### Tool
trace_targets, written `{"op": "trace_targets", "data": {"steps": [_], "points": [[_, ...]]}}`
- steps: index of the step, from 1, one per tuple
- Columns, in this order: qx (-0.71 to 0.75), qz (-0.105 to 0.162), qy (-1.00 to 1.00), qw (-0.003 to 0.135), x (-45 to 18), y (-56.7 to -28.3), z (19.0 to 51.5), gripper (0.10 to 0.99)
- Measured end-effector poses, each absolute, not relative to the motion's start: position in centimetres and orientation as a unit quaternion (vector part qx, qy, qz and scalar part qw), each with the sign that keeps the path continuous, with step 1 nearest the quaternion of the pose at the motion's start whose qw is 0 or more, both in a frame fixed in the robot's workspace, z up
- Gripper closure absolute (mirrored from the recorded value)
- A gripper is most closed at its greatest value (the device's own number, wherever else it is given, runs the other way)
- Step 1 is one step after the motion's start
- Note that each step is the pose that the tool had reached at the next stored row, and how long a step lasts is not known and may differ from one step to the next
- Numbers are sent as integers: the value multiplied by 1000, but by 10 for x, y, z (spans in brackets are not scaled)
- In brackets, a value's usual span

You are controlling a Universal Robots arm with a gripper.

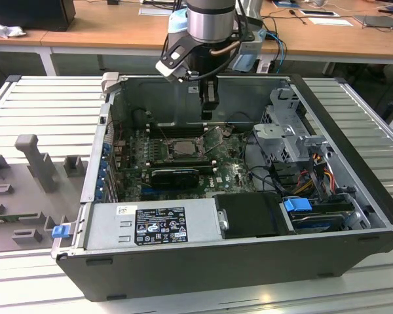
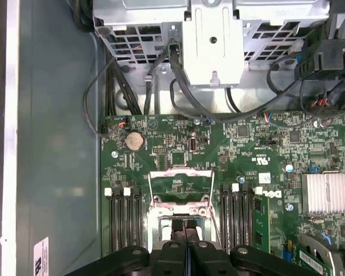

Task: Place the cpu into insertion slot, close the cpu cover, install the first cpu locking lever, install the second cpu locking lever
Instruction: 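Close the cpu cover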

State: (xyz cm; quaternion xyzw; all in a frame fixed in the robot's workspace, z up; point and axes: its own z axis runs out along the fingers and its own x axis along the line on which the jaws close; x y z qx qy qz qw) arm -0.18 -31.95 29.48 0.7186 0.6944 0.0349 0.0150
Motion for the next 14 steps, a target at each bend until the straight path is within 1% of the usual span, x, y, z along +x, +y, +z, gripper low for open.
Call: {"op": "trace_targets", "data": {"steps": [14], "points": [[719,35,694,15,22,-319,296,980]]}}
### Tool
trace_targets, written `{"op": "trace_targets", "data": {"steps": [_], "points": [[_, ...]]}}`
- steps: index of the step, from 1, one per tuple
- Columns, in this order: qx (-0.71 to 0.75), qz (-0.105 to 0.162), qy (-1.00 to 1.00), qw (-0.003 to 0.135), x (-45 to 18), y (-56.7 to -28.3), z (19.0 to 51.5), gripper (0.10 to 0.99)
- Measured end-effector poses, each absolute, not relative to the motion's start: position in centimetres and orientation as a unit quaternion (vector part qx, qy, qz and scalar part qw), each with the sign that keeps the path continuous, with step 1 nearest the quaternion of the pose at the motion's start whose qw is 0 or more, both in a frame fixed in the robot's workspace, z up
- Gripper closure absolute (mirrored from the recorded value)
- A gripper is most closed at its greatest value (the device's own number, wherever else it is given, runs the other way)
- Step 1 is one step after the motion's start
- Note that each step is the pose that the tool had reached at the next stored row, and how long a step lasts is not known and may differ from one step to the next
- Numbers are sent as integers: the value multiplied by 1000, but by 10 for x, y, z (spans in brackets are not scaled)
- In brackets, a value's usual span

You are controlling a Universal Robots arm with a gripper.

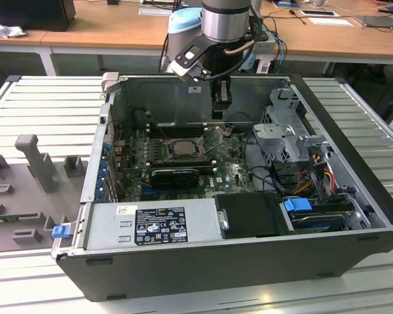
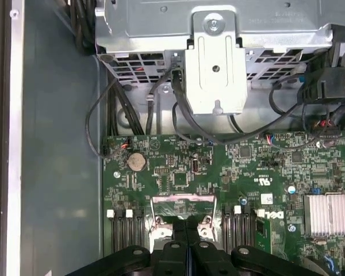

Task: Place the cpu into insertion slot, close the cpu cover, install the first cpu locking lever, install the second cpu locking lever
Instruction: 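Close the cpu cover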

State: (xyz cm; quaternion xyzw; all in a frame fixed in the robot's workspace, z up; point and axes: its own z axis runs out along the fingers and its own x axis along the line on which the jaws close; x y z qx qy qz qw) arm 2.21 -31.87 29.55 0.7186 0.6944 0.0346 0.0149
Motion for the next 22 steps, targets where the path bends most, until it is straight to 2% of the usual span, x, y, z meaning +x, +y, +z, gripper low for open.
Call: {"op": "trace_targets", "data": {"steps": [12,22], "points": [[719,34,694,14,42,-319,295,980],[719,34,695,14,65,-319,282,980]]}}
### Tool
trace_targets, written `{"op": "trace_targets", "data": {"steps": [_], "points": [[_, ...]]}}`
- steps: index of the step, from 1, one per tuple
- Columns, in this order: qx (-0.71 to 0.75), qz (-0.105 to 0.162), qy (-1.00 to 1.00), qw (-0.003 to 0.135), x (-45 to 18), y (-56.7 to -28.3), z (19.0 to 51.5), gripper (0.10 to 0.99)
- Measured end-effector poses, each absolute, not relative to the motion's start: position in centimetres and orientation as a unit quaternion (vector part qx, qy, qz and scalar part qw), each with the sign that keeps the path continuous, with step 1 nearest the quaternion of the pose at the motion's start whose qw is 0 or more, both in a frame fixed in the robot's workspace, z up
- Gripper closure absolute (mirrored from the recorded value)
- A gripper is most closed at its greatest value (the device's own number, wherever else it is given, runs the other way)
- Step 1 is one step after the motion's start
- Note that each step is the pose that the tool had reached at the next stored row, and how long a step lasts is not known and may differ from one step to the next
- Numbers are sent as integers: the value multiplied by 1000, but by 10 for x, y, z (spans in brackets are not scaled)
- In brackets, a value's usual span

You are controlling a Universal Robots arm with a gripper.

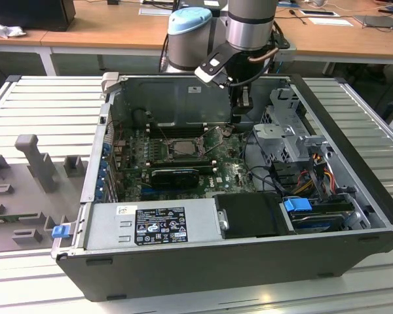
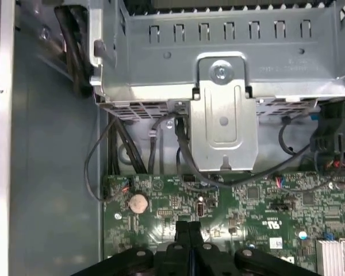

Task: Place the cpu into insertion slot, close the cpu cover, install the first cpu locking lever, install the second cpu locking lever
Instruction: 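Close the cpu cover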

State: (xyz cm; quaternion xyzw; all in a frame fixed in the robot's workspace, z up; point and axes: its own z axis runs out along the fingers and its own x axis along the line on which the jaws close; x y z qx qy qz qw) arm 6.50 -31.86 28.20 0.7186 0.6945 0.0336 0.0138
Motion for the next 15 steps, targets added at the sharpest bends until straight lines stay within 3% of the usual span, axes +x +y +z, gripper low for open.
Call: {"op": "trace_targets", "data": {"steps": [15], "points": [[716,31,697,10,65,-320,245,980]]}}
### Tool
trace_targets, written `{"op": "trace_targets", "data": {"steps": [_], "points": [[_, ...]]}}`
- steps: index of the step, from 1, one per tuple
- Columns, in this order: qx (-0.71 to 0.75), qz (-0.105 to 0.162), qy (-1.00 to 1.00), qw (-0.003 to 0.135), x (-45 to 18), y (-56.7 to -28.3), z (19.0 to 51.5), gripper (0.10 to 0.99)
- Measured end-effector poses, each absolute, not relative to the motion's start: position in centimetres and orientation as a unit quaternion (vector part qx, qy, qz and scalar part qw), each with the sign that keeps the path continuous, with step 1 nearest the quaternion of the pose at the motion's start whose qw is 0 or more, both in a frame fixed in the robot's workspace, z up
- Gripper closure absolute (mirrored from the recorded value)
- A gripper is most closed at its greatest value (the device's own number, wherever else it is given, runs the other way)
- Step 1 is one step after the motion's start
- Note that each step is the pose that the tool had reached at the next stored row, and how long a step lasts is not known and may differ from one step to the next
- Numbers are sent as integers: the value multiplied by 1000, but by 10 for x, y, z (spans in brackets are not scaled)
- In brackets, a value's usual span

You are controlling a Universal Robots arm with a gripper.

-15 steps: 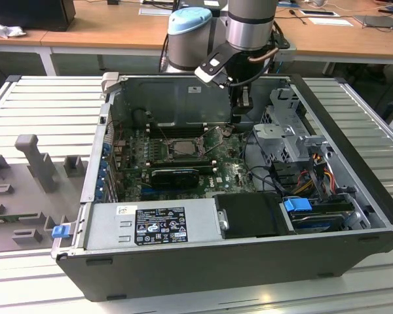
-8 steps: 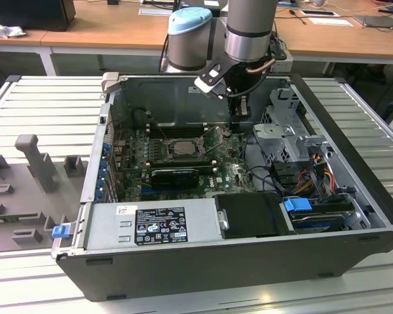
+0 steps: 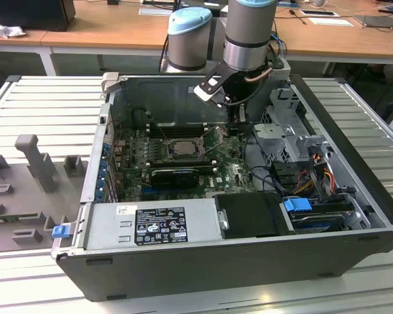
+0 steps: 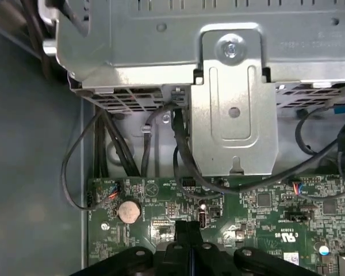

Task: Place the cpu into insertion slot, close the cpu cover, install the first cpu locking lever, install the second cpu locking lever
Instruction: 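Close the cpu cover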

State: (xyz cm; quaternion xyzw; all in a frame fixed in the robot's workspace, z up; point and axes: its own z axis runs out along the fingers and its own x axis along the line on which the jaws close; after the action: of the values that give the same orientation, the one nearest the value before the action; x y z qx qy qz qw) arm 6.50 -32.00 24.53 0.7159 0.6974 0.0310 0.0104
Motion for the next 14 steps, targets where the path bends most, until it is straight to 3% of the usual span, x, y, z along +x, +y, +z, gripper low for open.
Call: {"op": "trace_targets", "data": {"steps": [5,14], "points": [[707,26,707,-1,63,-320,245,980],[705,25,709,-2,47,-320,245,980]]}}
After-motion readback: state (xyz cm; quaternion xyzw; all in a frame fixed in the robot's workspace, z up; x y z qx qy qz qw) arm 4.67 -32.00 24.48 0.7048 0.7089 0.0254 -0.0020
